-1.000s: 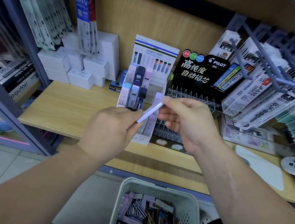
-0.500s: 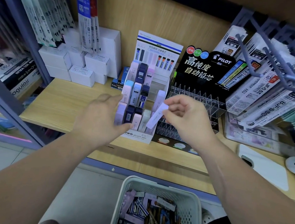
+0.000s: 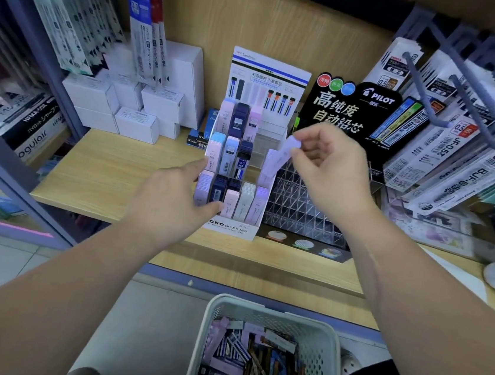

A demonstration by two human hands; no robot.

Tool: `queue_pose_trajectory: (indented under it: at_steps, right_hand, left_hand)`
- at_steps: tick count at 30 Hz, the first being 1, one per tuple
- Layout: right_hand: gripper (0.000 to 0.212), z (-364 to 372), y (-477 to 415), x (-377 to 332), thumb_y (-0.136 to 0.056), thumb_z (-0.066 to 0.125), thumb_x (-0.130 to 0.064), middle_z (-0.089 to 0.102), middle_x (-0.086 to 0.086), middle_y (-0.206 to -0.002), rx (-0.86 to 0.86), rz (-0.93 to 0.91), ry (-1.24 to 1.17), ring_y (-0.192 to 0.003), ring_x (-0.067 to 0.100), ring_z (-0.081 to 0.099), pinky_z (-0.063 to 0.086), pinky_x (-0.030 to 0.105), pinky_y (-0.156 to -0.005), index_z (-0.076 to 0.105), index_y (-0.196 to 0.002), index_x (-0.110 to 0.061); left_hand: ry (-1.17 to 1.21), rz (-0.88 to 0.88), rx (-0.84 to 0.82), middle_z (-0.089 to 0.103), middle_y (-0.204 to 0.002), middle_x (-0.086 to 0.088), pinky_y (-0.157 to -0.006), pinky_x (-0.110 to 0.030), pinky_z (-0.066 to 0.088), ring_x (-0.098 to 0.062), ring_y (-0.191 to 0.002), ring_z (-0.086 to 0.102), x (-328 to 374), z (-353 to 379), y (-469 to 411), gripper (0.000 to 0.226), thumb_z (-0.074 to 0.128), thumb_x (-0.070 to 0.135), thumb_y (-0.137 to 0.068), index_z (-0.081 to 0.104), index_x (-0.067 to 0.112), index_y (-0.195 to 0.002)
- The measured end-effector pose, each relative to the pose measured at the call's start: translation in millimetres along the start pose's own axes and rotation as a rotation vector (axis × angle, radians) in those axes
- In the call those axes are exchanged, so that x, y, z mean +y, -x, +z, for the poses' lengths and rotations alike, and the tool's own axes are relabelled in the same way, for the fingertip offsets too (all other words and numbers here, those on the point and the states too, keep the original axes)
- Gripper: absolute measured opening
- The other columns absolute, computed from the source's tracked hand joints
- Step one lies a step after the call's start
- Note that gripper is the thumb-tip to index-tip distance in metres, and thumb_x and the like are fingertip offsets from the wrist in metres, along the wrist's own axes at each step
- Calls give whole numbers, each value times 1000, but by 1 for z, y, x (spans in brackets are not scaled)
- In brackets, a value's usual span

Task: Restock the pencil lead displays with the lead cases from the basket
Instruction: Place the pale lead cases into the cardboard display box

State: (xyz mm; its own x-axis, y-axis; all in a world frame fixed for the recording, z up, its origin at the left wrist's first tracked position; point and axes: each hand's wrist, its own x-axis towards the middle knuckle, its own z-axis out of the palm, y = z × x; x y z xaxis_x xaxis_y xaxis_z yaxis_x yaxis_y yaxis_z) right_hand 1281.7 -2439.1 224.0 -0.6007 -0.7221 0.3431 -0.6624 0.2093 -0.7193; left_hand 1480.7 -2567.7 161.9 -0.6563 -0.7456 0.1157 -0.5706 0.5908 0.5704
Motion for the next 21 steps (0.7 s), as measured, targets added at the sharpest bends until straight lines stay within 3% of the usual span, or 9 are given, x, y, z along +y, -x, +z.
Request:
queue_pose_trajectory:
  at_steps: [2, 6, 14, 17, 21]
  right_hand:
    - [16, 6, -2, 3, -93, 68, -8, 65, -13, -87, -66, -50, 105, -78, -1, 61, 51, 14, -74, 69, -104, -21]
    - [14, 15, 3, 9, -93, 67, -9, 62, -8, -87, -94, -155, 277, -76, 8, 59, 55, 28, -76, 71, -106, -15]
    - [17, 10, -7, 8, -91, 70, -6, 62, -5, -90, -176, -208, 335, -77, 12, 58, 56, 33, -81, 73, -107, -12]
    - [12, 15, -4, 15, -87, 72, -2, 65, 5, -93, -145, -315, 373, -78, 22, 62, 57, 43, -75, 74, -98, -7]
    - [10, 20, 0, 23, -86, 74, -4, 65, 9, -93, -104, -351, 402, -80, 28, 64, 58, 45, -71, 76, -96, -5]
  left_hand:
    - [-2, -8, -1, 67, -124, 2, -86, -36, 55, -18, -100, 65, 0, 0, 0, 85, 75, 54, -79, 39, 29, -151]
    - [2, -5, -2, 68, -123, 5, -86, -33, 53, -17, -100, 66, 0, -1, 0, 84, 74, 54, -78, 40, 29, -151]
    - [-10, -15, -22, 69, -119, 5, -86, -36, 54, -17, -97, 67, 0, -2, 0, 84, 74, 54, -79, 38, 31, -151]
    - [-32, -12, -30, 70, -117, 3, -84, -36, 54, -18, -96, 66, 0, -1, 1, 85, 73, 55, -80, 37, 30, -152]
    - [-32, -6, -41, 70, -115, 2, -84, -36, 54, -18, -94, 66, -1, -1, 2, 85, 73, 53, -80, 35, 30, -153]
